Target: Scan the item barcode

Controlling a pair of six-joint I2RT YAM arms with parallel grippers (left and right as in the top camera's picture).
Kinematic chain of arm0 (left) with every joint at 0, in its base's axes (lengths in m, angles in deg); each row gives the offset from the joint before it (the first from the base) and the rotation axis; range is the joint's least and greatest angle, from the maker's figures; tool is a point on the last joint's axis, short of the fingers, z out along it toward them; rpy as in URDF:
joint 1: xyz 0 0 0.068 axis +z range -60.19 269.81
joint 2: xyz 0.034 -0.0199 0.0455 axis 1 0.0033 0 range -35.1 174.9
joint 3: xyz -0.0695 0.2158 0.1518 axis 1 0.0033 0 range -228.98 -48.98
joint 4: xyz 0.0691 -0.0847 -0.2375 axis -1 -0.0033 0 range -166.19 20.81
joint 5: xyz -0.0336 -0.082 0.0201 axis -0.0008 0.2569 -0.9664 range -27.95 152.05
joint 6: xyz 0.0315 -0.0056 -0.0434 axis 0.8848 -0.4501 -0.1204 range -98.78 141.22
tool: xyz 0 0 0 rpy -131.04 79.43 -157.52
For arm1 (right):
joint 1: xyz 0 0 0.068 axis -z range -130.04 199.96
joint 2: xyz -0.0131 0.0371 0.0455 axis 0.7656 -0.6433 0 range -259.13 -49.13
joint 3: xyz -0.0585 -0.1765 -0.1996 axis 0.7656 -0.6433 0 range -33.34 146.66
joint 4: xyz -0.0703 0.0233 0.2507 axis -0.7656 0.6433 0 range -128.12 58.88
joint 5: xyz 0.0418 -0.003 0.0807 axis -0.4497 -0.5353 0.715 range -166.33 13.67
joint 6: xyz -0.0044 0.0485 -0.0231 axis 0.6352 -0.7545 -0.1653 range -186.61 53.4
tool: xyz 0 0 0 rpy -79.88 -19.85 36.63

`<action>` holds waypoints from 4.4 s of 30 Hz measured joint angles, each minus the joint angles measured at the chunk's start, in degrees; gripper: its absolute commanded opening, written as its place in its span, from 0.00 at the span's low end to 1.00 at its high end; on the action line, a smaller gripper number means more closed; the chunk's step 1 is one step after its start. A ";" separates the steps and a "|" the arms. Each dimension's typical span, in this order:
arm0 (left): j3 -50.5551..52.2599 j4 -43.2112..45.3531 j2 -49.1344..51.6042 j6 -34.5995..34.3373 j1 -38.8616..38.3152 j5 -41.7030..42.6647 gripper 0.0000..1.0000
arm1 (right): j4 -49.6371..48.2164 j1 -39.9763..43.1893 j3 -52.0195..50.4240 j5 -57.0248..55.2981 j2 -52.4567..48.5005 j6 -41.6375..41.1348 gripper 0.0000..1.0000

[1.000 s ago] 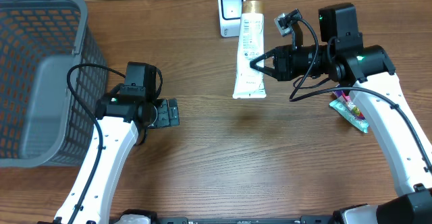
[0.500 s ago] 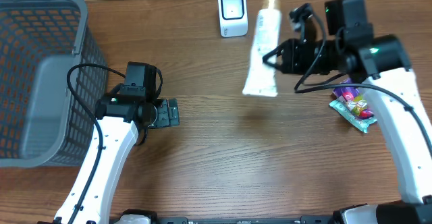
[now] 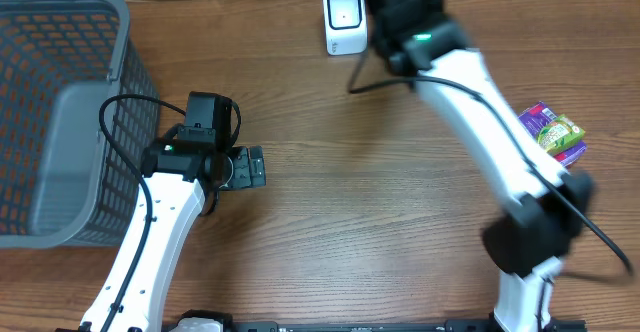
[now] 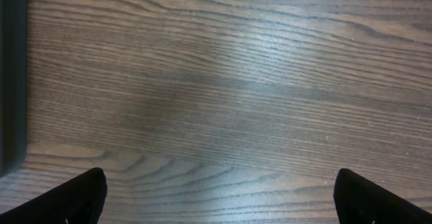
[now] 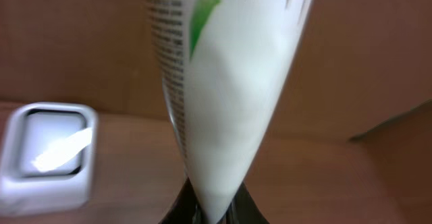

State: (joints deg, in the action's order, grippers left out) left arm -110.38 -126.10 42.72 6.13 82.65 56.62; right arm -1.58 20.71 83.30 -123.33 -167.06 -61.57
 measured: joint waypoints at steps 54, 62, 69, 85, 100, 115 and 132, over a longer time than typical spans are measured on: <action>0.00 -0.04 0.00 0.00 0.00 0.00 1.00 | 13.79 -1.46 -0.74 11.23 -11.98 22.23 0.04; 0.00 -0.04 -0.02 0.00 0.00 0.00 1.00 | 30.18 -1.86 -0.15 41.81 14.51 3.58 0.04; 0.00 -0.04 0.00 0.00 0.00 0.00 1.00 | 45.46 5.40 -0.11 48.02 20.24 -21.90 0.04; 0.02 -0.07 0.00 0.00 0.00 0.00 1.00 | 13.88 23.56 -45.53 40.50 18.10 -56.08 0.10; 0.02 -0.02 0.00 0.00 0.00 0.00 1.00 | 18.64 26.93 -40.65 44.41 20.46 -45.62 1.00; 0.02 -0.07 0.00 0.00 0.00 0.00 1.00 | 38.95 22.51 -32.22 52.76 48.48 -25.62 1.00; 0.02 -0.04 0.00 0.00 0.00 0.00 1.00 | 45.55 22.51 -32.15 54.05 66.53 -26.01 1.00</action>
State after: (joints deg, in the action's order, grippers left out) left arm -110.36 -126.14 42.72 6.13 82.65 56.62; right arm 43.97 43.22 51.15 -69.28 -100.53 -87.58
